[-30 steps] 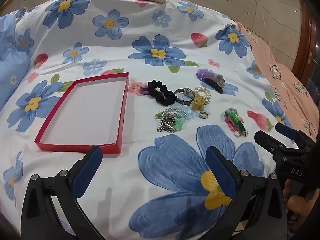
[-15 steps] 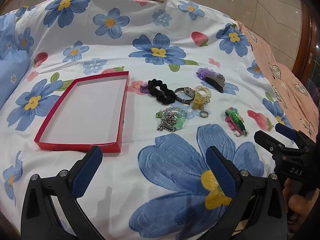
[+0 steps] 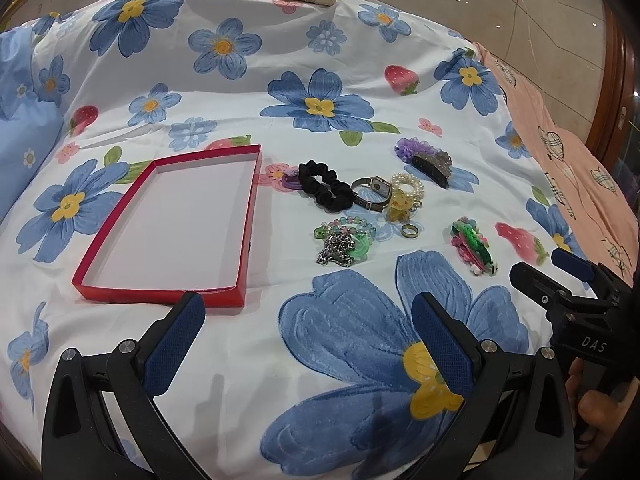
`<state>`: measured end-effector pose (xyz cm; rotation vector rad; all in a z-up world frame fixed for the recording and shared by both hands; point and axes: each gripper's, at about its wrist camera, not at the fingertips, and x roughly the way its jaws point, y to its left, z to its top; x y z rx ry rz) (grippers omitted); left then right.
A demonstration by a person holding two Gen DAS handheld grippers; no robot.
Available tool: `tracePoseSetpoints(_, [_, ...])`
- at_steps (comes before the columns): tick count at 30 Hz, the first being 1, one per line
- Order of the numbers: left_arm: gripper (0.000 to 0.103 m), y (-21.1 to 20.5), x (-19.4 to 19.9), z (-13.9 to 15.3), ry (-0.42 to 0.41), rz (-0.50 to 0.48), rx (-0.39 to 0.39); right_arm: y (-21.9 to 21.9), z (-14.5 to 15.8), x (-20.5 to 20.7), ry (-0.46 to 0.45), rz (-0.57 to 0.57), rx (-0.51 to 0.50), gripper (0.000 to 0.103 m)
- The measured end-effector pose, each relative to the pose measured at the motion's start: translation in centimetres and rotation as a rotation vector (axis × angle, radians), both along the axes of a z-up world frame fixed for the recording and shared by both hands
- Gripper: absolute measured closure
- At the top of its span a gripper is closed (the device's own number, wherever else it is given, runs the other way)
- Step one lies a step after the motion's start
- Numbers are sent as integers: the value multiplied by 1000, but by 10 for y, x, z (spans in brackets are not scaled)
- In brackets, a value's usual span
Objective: Organize jewelry
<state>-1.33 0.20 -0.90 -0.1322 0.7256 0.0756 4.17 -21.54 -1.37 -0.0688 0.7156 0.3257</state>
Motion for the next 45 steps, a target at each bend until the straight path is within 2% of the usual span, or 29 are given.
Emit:
tracePoseSetpoints(29, [0,-6,0,10,-17,2,19,2,7,-2,-10,14,18,0])
tracePoseSetpoints(39, [0,-2,16,4,15,-25,-48,-5,4,7,15,13,40,0])
tracePoseSetpoints(45, [0,4,32,0,37,-45,-49,-23,3,23,46,-8,95,1])
